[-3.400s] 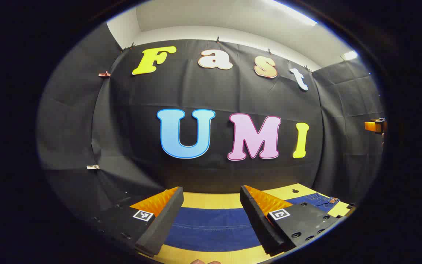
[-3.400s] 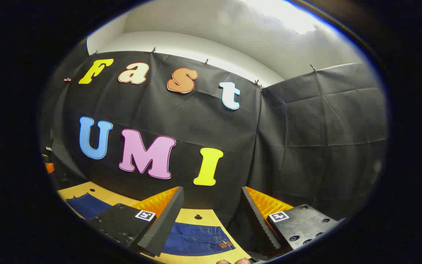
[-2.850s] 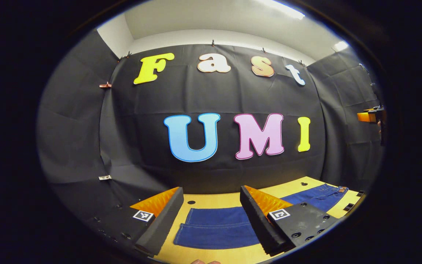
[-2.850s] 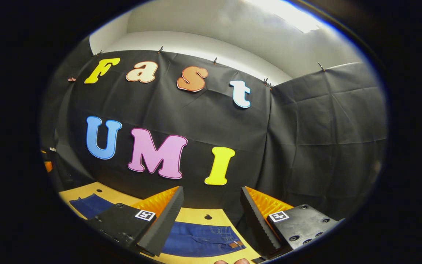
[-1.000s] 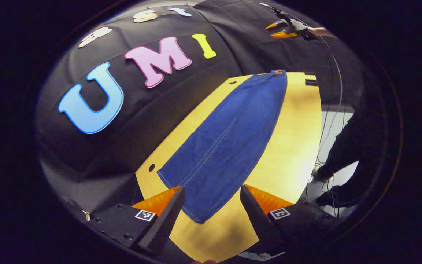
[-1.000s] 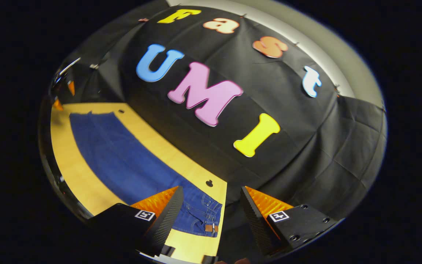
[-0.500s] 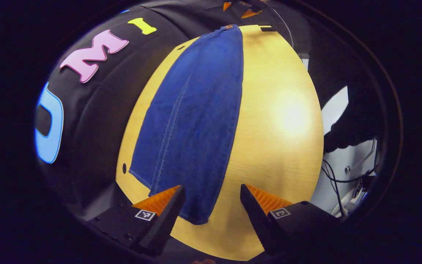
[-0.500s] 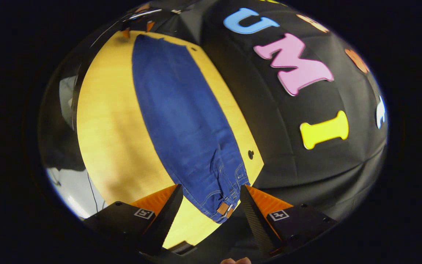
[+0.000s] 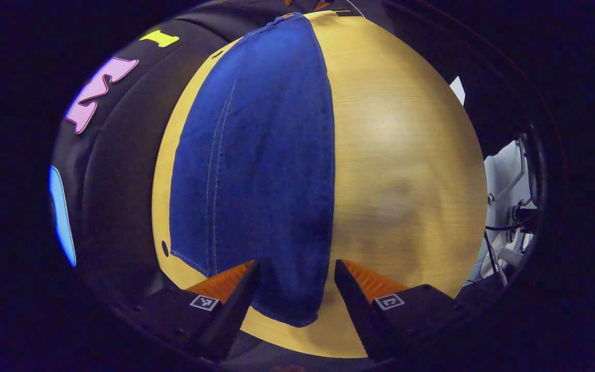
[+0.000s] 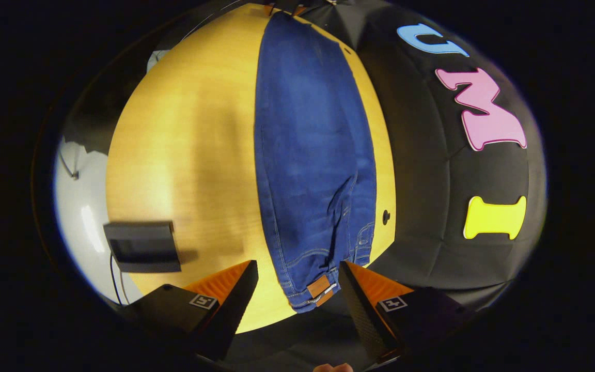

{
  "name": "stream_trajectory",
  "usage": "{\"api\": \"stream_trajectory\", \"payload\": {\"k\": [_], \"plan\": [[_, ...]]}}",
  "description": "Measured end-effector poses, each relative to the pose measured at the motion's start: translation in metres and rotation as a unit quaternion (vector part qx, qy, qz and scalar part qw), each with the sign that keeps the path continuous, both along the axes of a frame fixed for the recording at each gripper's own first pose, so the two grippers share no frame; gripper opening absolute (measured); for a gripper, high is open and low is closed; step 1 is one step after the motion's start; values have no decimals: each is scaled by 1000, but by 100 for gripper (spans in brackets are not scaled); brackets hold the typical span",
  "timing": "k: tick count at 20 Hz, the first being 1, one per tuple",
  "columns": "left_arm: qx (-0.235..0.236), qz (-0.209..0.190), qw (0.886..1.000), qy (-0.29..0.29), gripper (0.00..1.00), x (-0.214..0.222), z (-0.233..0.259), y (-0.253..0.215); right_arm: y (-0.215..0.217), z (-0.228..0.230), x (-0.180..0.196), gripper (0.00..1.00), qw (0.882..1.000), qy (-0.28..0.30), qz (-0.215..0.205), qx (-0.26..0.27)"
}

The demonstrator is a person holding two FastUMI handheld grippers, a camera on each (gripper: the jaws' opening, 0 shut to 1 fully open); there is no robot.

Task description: Grasp the waist and the cuffs of the jeans and fold them to make the two legs overlap; first hold the waist and fold one-third of the jeans toward the cuffs, then hold the cuffs and fold the remaining one-third in the same direction to finish folding.

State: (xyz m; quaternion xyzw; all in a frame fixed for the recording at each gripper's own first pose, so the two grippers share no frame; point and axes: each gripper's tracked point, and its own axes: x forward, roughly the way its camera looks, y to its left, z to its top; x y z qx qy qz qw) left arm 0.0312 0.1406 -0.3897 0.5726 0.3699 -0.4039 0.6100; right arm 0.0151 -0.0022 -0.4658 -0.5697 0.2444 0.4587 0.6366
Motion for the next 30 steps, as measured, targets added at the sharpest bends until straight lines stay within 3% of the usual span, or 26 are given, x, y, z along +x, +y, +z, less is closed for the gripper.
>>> {"api": "stream_trajectory", "payload": {"k": [6, 10, 13, 17, 18, 19, 20, 22, 24, 26, 30], "plan": [[22, -28, 999, 13, 94, 1, 0, 5, -13, -47, 17, 97, 998, 15, 35, -51], [21, -7, 1000, 10, 93, -1, -3, 7, -17, -50, 26, 95, 997, 9, 58, -56], [18, -2, 1000, 8, 93, 1, -5, 8, -6, -53, 44, 92, 994, -28, 79, -68], [13, 3, 1000, -10, 93, 4, -6, 8, -1, -63, 57, 89, 996, -31, 53, -61], [10, 9, 1000, -14, 93, 3, -7, 8, -3, -69, 56, 82, 997, -13, 37, -65], [8, 18, 1000, -15, 93, 3, -8, 8, -4, -74, 55, 68, 998, 0, 21, -67], [6, 30, 1000, -7, 89, 0, -11, 8, -5, -75, 56, 53, 998, 13, 6, -66], [-2, 39, 999, 11, 61, -10, -15, 7, -5, -83, 56, 30, 997, 42, -33, -59], [-11, 39, 999, 15, 33, -15, -18, 7, -6, -80, 60, 17, 993, 65, -80, -49], [-22, 58, 998, 14, 10, -19, -19, 9, -7, -75, 62, 17, 986, 88, -137, -38], [-67, 118, 990, 37, 6, -18, -8, 5, -4, -56, 69, 17, 978, 94, -187, -12]]}}
